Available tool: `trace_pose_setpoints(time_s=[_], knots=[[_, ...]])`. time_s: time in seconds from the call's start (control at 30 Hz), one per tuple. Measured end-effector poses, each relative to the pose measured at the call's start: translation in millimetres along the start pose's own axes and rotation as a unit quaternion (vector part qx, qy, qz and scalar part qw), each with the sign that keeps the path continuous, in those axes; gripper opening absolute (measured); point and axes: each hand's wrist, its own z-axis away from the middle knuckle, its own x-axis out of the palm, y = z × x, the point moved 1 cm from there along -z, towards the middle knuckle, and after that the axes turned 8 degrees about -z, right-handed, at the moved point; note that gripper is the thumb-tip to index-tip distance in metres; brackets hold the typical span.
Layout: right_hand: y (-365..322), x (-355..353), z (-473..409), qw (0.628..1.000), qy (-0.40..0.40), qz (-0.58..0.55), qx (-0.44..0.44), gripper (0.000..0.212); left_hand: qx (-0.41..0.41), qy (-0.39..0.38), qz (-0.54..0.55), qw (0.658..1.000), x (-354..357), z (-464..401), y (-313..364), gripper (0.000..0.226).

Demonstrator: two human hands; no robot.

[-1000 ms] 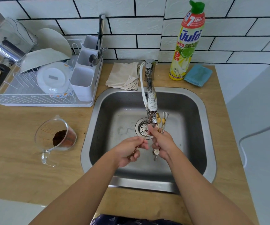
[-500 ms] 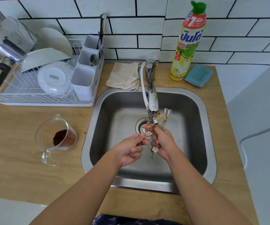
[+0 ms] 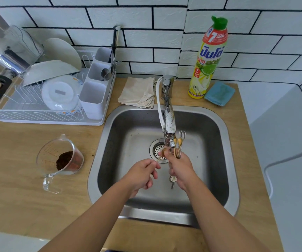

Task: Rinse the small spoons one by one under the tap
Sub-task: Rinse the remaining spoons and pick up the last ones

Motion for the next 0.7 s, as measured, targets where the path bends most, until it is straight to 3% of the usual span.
trace_pose_setpoints(time_s=[0.1,0.2,0.3,0.47,0.7], knots=[[-1,-3,2,1.0,-0.008,0.003,-0.001,0.02,-0.019,-0.029,0.022,0.999,-4,-1,1,0.031],[-4,-3,-1,0.998,0.041,0.045,-0.021,0.014,-0.02,-0.031,0.03,0.999,-3,0,1,0.031],[-5,1,-2,0.997,0.044,0.064,-0.025,0.025,-0.022,-0.019,0.061,0.998,-1,-1,1,0.031],[-7,8,2,0.996,0.051,0.066,-0.035,0.014,-0.031,-0.026,0.116,0.992,-1,-2,1,0.032],[-6,4,2,0.999,-0.034,0.003,-0.015,0.017,-0.062,-0.067,0.194,0.977,-5,-2,1,0.029]])
